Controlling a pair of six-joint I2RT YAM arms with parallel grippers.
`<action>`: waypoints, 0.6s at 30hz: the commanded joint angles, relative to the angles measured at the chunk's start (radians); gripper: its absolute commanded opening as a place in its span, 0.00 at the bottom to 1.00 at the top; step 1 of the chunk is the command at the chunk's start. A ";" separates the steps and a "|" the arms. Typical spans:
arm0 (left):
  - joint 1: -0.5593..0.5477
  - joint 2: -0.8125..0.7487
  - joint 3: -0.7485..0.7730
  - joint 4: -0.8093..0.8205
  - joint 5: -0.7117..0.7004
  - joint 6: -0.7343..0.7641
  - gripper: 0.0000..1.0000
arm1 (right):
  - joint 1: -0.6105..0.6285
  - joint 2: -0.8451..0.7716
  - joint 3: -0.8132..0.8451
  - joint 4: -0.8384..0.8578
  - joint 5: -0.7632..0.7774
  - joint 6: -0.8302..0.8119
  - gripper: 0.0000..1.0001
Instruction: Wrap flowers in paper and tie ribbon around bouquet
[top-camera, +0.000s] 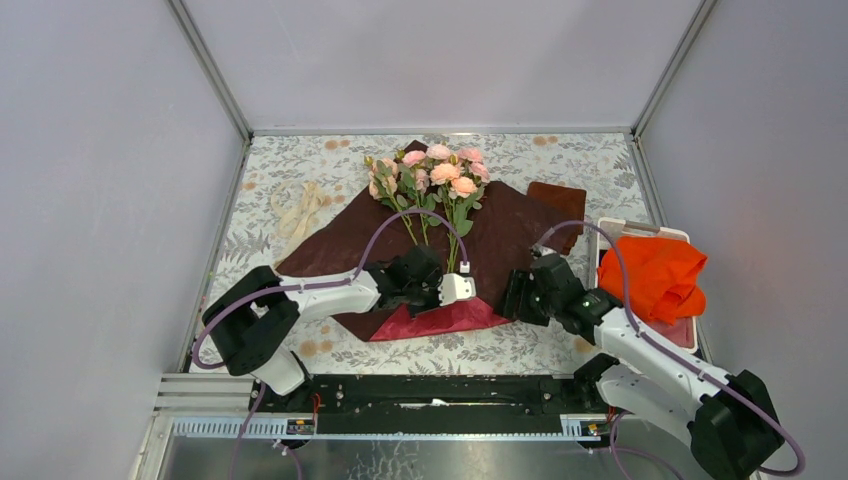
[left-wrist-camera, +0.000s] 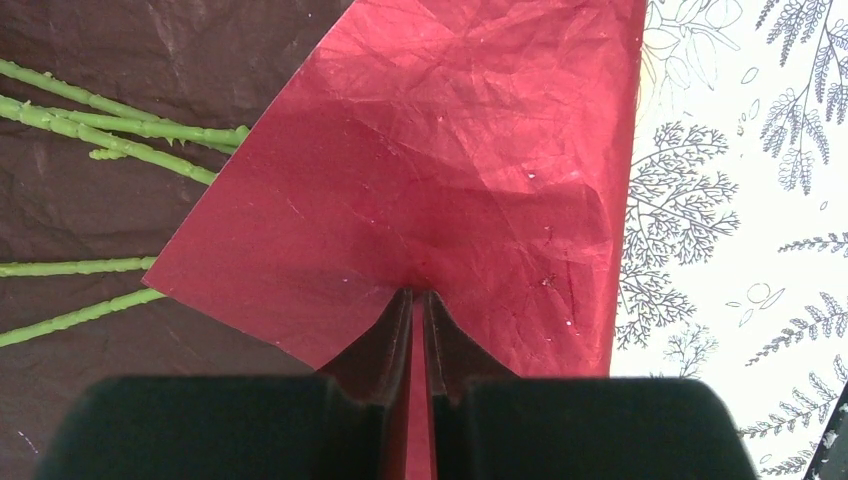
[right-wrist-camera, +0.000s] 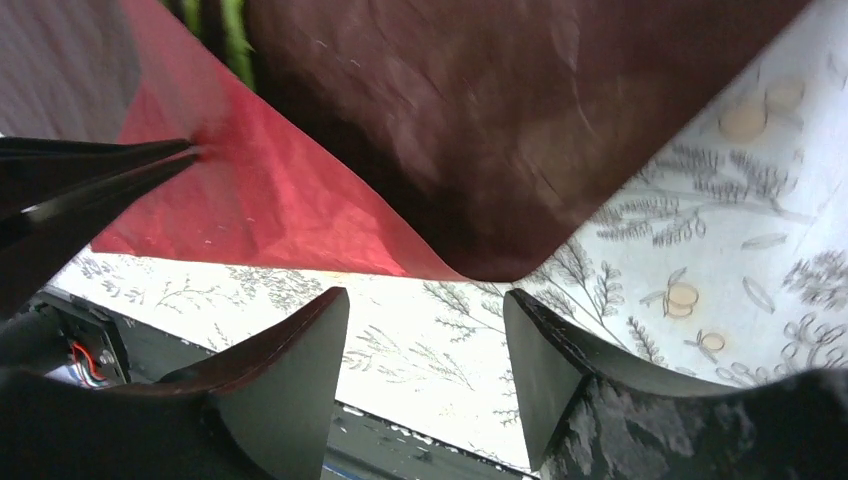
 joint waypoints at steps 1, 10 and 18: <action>-0.002 -0.011 -0.010 0.048 0.002 -0.014 0.14 | -0.003 -0.022 -0.108 0.087 -0.018 0.243 0.66; -0.001 -0.003 0.003 0.035 0.019 -0.021 0.14 | -0.003 0.135 -0.127 0.141 -0.006 0.248 0.60; -0.069 0.001 0.080 0.026 -0.036 -0.006 0.14 | -0.003 0.185 -0.068 0.122 0.077 0.195 0.20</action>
